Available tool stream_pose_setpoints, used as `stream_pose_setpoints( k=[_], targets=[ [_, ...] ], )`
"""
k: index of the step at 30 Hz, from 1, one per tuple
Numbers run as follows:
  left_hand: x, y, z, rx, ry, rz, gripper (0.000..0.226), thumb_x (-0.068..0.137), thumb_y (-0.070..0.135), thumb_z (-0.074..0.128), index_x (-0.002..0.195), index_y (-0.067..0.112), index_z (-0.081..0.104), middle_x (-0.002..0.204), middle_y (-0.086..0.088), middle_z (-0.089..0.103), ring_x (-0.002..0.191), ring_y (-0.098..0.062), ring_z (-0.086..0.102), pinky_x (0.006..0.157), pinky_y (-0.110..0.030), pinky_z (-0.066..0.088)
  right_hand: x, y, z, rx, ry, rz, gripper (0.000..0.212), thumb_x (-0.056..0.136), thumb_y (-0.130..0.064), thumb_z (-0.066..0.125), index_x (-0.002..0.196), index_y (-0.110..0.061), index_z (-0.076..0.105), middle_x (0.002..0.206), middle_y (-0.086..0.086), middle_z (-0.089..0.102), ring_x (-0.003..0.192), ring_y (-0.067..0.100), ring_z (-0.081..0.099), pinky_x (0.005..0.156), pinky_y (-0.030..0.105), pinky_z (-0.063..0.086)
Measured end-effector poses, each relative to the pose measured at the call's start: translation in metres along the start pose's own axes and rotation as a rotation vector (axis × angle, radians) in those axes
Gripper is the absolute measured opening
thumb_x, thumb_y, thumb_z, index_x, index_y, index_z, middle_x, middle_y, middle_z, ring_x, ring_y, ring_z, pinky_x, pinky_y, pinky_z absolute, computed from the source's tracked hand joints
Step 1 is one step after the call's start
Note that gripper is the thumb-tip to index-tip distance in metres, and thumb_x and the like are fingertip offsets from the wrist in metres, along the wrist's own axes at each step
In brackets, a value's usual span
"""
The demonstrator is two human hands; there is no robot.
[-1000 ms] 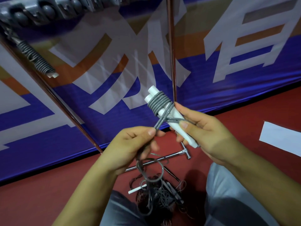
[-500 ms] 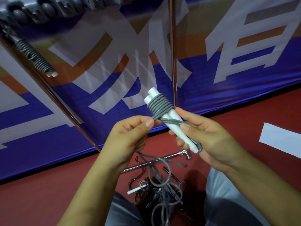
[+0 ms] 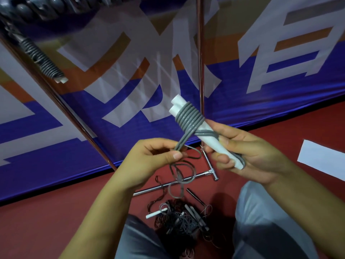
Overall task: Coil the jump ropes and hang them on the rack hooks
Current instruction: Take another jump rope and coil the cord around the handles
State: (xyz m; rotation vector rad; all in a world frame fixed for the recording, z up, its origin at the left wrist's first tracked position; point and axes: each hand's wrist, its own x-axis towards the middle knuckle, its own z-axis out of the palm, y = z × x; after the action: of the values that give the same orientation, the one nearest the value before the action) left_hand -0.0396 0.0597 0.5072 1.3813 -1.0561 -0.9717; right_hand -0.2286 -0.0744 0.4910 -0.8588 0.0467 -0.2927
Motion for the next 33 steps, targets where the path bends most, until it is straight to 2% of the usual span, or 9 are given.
stream_pose_setpoints(
  k=[3, 6, 8, 11, 15, 19, 25, 29, 33],
  targets=[
    [0.002, -0.001, 0.002, 0.059, 0.022, -0.028, 0.017, 0.063, 0.01, 0.071, 0.068, 0.025, 0.078, 0.068, 0.002, 0.072, 0.066, -0.006, 0.067, 0.065, -0.016, 0.051, -0.003, -0.002, -0.007, -0.004, -0.11, 0.033, 0.05, 0.085, -0.017, 0.068, 0.133, -0.02, 0.055, 0.091, 0.01, 0.068, 0.063, 0.008, 0.059, 0.057, 0.016, 0.049],
    [0.004, 0.0, 0.001, 0.104, -0.013, -0.013, 0.019, 0.062, 0.01, 0.071, 0.066, 0.027, 0.077, 0.067, 0.004, 0.072, 0.065, -0.004, 0.067, 0.065, -0.015, 0.051, -0.006, -0.001, -0.016, 0.019, -0.208, 0.115, 0.055, 0.092, -0.012, 0.058, 0.143, -0.013, 0.037, 0.096, 0.014, 0.066, 0.066, 0.01, 0.062, 0.06, 0.018, 0.051],
    [0.005, 0.003, 0.002, 0.158, -0.046, 0.002, 0.018, 0.063, 0.011, 0.074, 0.067, 0.029, 0.077, 0.068, 0.004, 0.072, 0.067, -0.007, 0.067, 0.066, -0.02, 0.054, -0.007, 0.0, -0.018, 0.005, -0.268, 0.168, 0.054, 0.095, -0.008, 0.05, 0.146, -0.009, 0.032, 0.1, 0.016, 0.065, 0.069, 0.011, 0.064, 0.063, 0.018, 0.052],
    [0.009, 0.0, -0.001, 0.359, -0.048, 0.034, 0.03, 0.068, 0.0, 0.079, 0.058, 0.027, 0.069, 0.061, 0.009, 0.066, 0.06, -0.005, 0.059, 0.06, -0.024, 0.049, -0.008, -0.002, -0.016, -0.149, -0.313, 0.273, 0.052, 0.093, -0.014, 0.055, 0.143, -0.013, 0.041, 0.097, 0.011, 0.068, 0.067, 0.007, 0.063, 0.06, 0.015, 0.051],
    [0.014, -0.009, -0.002, 0.448, -0.028, 0.048, 0.009, 0.067, 0.018, 0.073, 0.064, 0.02, 0.064, 0.061, 0.002, 0.063, 0.058, -0.009, 0.056, 0.059, -0.03, 0.049, -0.005, -0.012, -0.01, -0.391, -0.336, 0.392, 0.048, 0.089, -0.019, 0.055, 0.136, -0.026, 0.051, 0.092, -0.001, 0.071, 0.063, 0.004, 0.062, 0.057, 0.014, 0.049],
    [0.016, -0.007, -0.002, 0.478, 0.002, 0.077, 0.029, 0.053, 0.031, 0.089, 0.061, 0.023, 0.062, 0.057, 0.005, 0.059, 0.057, -0.013, 0.053, 0.061, -0.035, 0.049, -0.001, -0.019, -0.004, -0.452, -0.332, 0.483, 0.046, 0.089, -0.011, 0.051, 0.134, -0.02, 0.052, 0.091, -0.001, 0.071, 0.063, 0.005, 0.063, 0.056, 0.014, 0.05],
    [0.014, -0.003, 0.003, 0.596, -0.035, 0.117, 0.024, 0.056, 0.035, 0.079, 0.062, 0.015, 0.067, 0.06, 0.003, 0.06, 0.055, -0.004, 0.054, 0.055, -0.019, 0.045, 0.001, -0.019, 0.003, -0.711, -0.274, 0.571, 0.046, 0.089, -0.011, 0.053, 0.135, -0.019, 0.053, 0.088, 0.005, 0.067, 0.062, 0.008, 0.061, 0.054, 0.016, 0.048],
    [0.011, -0.006, 0.005, 0.727, 0.03, 0.088, 0.017, 0.066, 0.021, 0.084, 0.063, 0.015, 0.069, 0.063, 0.006, 0.061, 0.057, -0.006, 0.056, 0.054, -0.015, 0.042, 0.003, -0.016, 0.012, -0.997, -0.172, 0.55, 0.04, 0.097, -0.006, 0.048, 0.132, -0.025, 0.053, 0.072, -0.012, 0.068, 0.06, 0.003, 0.06, 0.055, 0.016, 0.046],
    [0.008, -0.007, 0.009, 0.79, 0.145, 0.045, 0.022, 0.077, 0.023, 0.075, 0.064, 0.015, 0.06, 0.059, 0.001, 0.055, 0.053, -0.005, 0.046, 0.052, -0.021, 0.038, 0.006, -0.002, 0.016, -1.158, 0.004, 0.435, 0.045, 0.099, -0.006, 0.045, 0.13, -0.038, 0.047, 0.054, -0.029, 0.06, 0.052, -0.004, 0.056, 0.055, 0.014, 0.044]
  ],
)
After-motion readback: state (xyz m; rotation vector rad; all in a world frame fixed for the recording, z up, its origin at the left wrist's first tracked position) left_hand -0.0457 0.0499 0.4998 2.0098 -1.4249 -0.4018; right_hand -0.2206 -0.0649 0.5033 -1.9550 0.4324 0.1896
